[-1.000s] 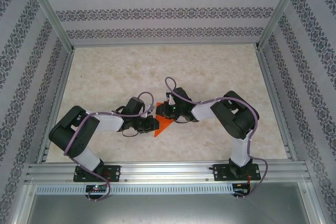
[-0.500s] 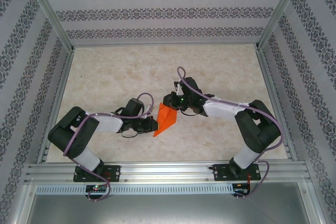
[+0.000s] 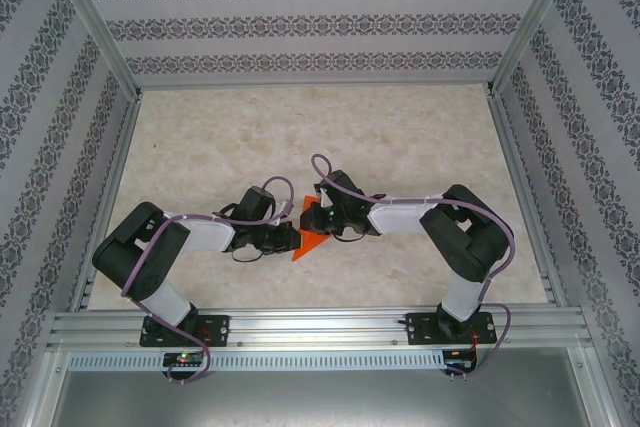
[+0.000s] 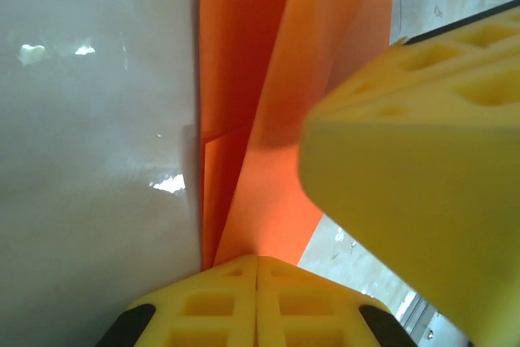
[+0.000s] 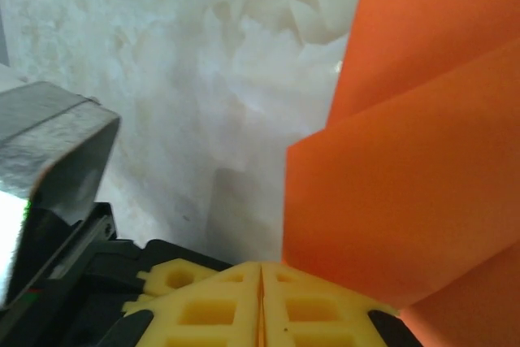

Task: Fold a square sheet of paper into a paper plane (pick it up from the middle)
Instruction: Fourth fold the wing at the center of the table.

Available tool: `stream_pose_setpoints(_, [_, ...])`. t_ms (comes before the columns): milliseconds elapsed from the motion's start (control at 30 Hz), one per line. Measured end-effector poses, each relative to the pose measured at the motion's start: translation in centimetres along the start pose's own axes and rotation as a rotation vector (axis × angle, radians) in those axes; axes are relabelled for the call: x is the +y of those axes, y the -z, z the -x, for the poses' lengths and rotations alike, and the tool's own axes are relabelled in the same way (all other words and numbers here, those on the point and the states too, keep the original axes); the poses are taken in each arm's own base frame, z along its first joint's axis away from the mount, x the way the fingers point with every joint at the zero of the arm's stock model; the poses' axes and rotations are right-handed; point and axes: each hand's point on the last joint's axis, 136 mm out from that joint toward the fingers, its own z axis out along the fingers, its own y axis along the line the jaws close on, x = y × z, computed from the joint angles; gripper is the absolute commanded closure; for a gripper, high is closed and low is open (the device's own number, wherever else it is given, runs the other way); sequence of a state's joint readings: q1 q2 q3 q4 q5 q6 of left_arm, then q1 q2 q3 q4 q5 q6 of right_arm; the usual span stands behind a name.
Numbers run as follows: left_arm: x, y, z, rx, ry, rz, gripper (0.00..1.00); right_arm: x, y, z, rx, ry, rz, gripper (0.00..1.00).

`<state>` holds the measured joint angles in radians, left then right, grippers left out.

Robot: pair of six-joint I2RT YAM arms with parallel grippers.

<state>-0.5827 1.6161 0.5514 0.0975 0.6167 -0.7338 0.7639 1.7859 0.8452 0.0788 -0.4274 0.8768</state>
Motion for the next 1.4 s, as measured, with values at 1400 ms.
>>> stream_pose_setpoints(1400, [0.3, -0.1, -0.3, 0.010, -0.032, 0.001, 0.97, -4.1, 0.5, 5.4, 0.014, -0.096, 0.057, 0.83])
